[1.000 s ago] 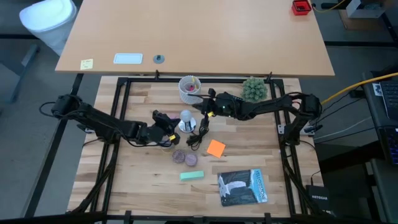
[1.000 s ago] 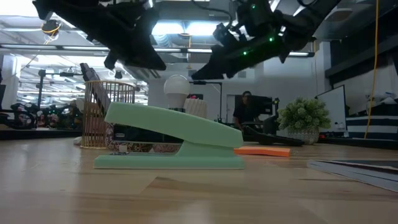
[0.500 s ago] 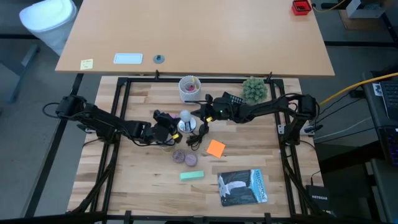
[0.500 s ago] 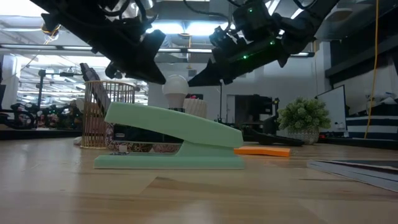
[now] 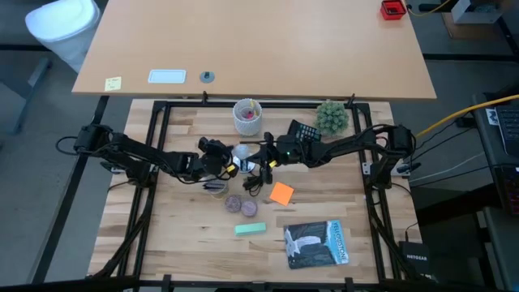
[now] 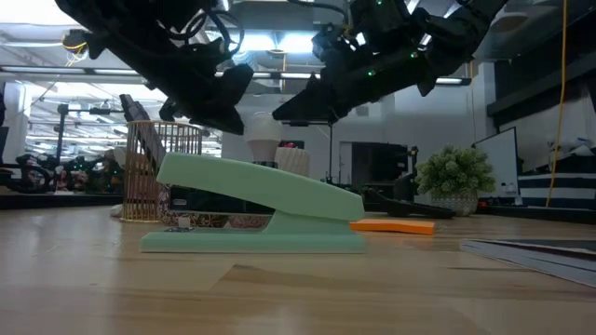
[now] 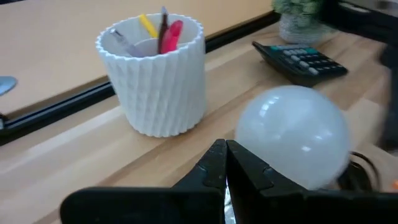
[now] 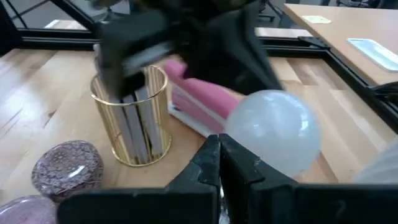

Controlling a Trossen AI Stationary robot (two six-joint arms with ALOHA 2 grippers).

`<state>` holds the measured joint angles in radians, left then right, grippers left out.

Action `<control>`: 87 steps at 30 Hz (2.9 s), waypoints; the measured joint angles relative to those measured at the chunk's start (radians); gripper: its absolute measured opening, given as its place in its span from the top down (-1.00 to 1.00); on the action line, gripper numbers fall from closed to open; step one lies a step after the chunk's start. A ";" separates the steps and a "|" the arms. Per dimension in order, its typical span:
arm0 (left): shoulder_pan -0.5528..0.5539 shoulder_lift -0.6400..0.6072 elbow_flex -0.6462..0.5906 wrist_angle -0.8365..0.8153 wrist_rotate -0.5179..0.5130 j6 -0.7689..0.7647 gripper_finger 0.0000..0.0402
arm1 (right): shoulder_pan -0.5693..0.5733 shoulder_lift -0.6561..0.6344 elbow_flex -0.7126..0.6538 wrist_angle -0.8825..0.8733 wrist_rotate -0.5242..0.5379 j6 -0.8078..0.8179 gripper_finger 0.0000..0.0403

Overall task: Screw lightbulb
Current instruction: Insert the white lightbulb into the silver lamp

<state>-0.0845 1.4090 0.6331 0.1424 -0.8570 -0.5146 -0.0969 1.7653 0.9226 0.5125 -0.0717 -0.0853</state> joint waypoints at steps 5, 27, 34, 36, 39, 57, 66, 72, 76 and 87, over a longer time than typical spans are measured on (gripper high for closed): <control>0.010 -0.011 0.000 0.012 -0.011 0.082 0.99 | 0.014 -0.006 0.000 0.019 0.029 -0.026 0.97; -0.127 -0.150 0.000 0.005 0.076 0.086 0.99 | -0.115 -0.067 0.000 -0.017 0.143 -0.119 0.97; -0.117 -0.071 0.000 0.004 0.077 0.045 0.99 | -0.111 -0.013 0.000 -0.005 0.052 -0.071 0.97; -0.112 -0.055 0.000 0.006 0.077 0.043 0.99 | -0.104 -0.010 0.000 -0.015 0.043 -0.067 0.97; -0.102 -0.042 0.000 0.004 0.076 0.042 0.99 | -0.086 -0.009 0.000 -0.011 0.039 -0.065 0.97; 0.000 -0.040 0.000 -0.004 0.061 0.078 0.99 | 0.037 -0.008 0.000 0.007 0.029 -0.065 0.97; 0.005 -0.085 0.000 0.046 0.038 0.187 0.99 | 0.051 -0.049 0.000 0.067 0.158 -0.116 0.97; -0.041 -0.129 0.000 0.085 0.038 0.198 0.99 | 0.041 -0.126 0.000 0.055 0.282 -0.259 0.97; -0.082 -0.121 0.000 0.085 0.038 0.157 0.99 | -0.004 -0.130 0.000 0.036 0.254 -0.276 0.97; -0.129 -0.052 0.000 0.079 0.039 0.076 0.99 | -0.149 -0.007 0.000 -0.031 -0.027 -0.040 0.97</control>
<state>-0.2136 1.3566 0.6334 0.2218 -0.8181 -0.4381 -0.2462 1.7586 0.9230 0.4818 -0.0984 -0.1255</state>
